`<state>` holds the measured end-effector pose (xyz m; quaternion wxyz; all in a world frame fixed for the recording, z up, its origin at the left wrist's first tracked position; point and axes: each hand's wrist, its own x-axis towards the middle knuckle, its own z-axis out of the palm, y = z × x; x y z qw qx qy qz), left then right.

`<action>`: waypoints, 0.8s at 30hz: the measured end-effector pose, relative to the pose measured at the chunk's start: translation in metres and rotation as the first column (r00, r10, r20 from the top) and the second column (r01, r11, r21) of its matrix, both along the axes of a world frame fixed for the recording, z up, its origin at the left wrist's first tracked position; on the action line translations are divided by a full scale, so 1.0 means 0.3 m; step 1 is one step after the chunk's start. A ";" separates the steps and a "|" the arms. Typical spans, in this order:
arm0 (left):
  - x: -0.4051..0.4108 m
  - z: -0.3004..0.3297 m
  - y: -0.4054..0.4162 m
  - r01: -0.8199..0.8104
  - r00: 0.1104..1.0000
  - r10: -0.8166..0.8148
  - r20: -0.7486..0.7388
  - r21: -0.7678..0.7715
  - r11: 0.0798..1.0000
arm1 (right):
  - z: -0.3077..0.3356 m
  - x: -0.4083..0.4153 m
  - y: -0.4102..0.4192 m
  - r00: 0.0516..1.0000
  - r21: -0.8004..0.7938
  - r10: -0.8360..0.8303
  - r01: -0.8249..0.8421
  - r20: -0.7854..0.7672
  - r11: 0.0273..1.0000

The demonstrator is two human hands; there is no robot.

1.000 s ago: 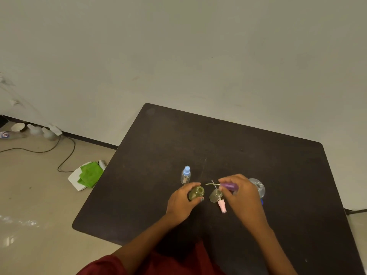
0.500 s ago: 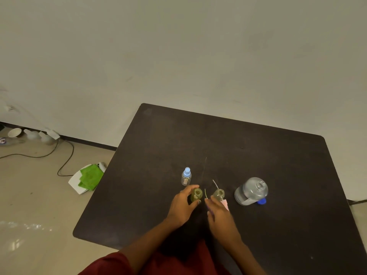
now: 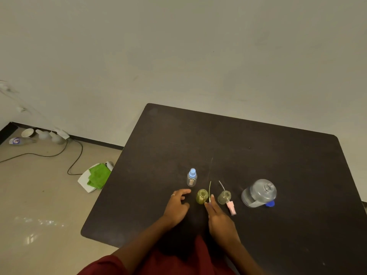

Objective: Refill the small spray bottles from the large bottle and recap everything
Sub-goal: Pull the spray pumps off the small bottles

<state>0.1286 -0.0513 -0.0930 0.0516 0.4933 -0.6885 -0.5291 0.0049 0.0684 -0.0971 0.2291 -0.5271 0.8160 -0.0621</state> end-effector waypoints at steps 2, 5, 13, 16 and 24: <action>0.010 -0.001 -0.016 -0.078 0.997 0.078 0.005 0.007 0.997 | -0.004 0.003 0.000 0.999 -0.133 -0.042 0.038 -0.028 0.990; 0.007 0.010 -0.040 -0.158 0.987 0.158 -0.014 0.009 0.987 | 0.039 0.005 0.004 0.993 -0.229 -0.033 0.006 -0.113 0.974; -0.071 0.047 -0.090 -0.150 0.984 0.149 -0.098 0.006 0.989 | 0.134 -0.015 0.020 0.977 -0.388 -0.185 0.131 -0.104 0.912; -0.100 0.042 -0.106 -0.108 0.988 0.109 -0.111 0.014 0.994 | 0.175 -0.014 0.014 0.973 -0.475 -0.222 0.168 -0.060 0.864; -0.107 0.048 -0.125 -0.033 0.998 0.023 -0.059 -0.188 0.982 | 0.282 -0.023 -0.042 0.968 -0.590 -0.247 0.224 0.042 0.776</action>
